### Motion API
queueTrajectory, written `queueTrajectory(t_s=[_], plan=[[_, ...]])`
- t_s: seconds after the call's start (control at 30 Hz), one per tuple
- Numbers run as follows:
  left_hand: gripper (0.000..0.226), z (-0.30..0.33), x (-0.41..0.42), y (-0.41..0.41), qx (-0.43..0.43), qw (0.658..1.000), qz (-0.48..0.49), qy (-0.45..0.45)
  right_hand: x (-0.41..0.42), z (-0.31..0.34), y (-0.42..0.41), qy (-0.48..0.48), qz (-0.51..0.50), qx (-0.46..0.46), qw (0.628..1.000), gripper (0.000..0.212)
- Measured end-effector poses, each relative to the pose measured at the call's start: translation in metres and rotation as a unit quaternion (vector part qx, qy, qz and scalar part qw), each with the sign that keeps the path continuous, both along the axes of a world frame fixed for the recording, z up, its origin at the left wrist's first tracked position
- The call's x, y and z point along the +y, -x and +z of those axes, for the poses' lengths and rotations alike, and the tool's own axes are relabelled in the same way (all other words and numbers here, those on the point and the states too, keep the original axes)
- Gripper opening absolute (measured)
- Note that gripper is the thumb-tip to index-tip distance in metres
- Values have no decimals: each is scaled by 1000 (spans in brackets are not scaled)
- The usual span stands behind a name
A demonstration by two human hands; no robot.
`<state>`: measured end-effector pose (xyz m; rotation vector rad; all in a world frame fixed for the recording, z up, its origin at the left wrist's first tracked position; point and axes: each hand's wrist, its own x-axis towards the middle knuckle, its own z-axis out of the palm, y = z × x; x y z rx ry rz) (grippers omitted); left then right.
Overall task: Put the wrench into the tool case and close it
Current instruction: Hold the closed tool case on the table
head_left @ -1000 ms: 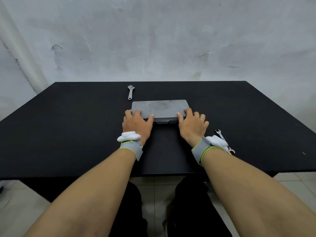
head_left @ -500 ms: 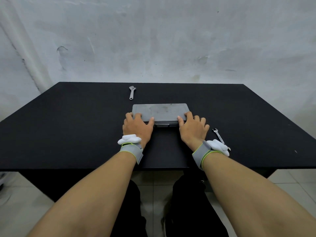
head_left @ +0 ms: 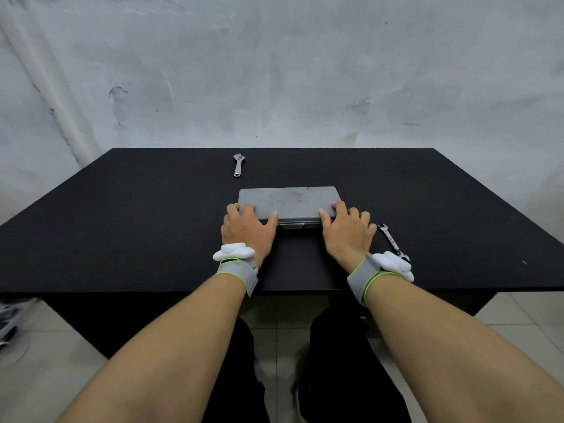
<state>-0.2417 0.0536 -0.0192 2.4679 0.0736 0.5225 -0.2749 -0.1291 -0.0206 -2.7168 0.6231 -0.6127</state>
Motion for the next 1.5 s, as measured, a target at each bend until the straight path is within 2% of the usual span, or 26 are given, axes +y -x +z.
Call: queueTrajectory(t_s=[1.0,1.23,1.5], plan=[[56,1,5,36,-9,999,0,-46,0,-4,33,9,14,-29,999,45],[56,-2,5,33,-13,997,3,-78,0,-4,36,15,16,-25,999,43],[49,-1,8,28,-56,983,-25,-171,1,-6,36,25,18,-33,999,42]])
